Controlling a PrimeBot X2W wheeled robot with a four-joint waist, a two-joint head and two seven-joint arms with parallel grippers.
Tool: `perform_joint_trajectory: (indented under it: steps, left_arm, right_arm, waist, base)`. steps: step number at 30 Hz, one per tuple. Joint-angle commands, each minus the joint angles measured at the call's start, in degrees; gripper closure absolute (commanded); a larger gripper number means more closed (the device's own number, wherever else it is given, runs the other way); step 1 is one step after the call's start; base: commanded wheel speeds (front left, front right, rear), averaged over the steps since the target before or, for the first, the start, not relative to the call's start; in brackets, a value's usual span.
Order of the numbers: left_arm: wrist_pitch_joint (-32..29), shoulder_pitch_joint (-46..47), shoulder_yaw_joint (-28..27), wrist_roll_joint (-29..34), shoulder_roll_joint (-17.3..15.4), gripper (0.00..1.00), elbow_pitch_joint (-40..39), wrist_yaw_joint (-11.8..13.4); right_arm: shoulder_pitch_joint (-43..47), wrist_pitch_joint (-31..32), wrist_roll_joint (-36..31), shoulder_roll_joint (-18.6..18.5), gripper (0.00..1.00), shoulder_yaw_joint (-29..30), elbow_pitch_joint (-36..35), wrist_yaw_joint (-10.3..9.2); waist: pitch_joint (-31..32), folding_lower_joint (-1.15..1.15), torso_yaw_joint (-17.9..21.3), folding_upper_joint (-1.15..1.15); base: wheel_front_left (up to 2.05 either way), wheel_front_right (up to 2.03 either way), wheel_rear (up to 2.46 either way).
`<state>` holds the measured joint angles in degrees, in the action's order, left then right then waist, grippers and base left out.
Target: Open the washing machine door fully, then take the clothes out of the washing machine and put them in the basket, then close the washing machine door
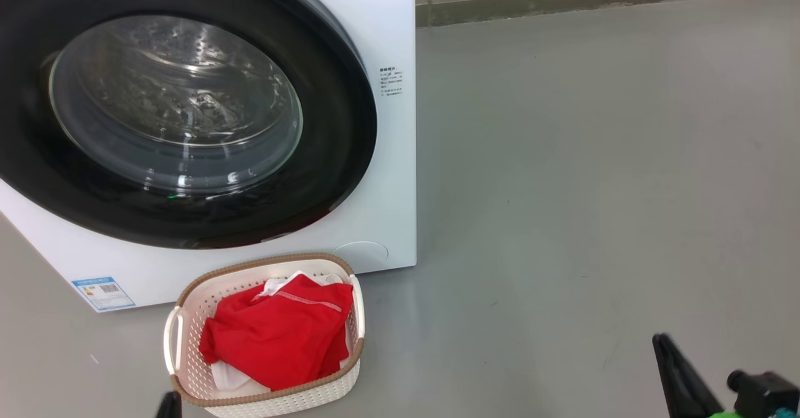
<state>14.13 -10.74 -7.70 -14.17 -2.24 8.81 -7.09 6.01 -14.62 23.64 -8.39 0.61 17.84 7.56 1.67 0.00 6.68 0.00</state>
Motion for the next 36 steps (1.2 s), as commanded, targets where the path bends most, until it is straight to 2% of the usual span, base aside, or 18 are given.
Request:
perform_joint_trajectory:
  steps: [1, 6, 10, 15, 36]
  left_arm:
    - [-0.06, 0.05, 0.03, -0.16, 0.15, 1.0, 0.51, 0.0]
    - [-0.61, 0.44, 0.12, -1.84, 0.74, 1.0, 2.33, -0.01]
    - [-1.28, 0.92, 0.18, -4.32, 0.69, 1.0, 2.35, -0.02]
    - [-2.05, 1.59, 0.28, -7.44, 0.63, 1.0, 2.5, -0.04]
    - [-5.47, 4.46, 0.47, -20.55, 0.4, 1.0, 3.01, -0.1]
  right_arm:
    - [0.05, 0.05, 0.13, 0.32, 1.0, -0.05, 0.47, 0.0]
    - [0.36, 0.5, 1.63, 1.49, 1.0, -0.12, 2.05, 0.0]
    - [0.04, 1.15, 3.84, 1.59, 1.0, 0.08, 1.76, 0.0]
    - [-0.46, 1.97, 6.6, 1.74, 1.0, 0.3, 1.53, -0.01]
    - [-2.65, 5.46, 18.17, 2.37, 1.0, 1.26, 0.54, -0.02]
  waist:
    - [0.0, 0.0, 0.0, 0.0]
    - [-0.03, 0.02, -0.11, 0.0]
    - [0.03, 0.13, -0.37, 0.0]
    - [-0.16, 0.01, -0.64, 0.0]
    - [-0.49, 0.0, -1.76, 0.0]
  base:
    - [0.0, 0.0, 0.0]
    - [0.0, 0.0, 0.0]
    - [0.0, 0.0, 0.0]
    - [0.0, 0.0, 0.0]
    - [0.0, 0.0, 0.0]
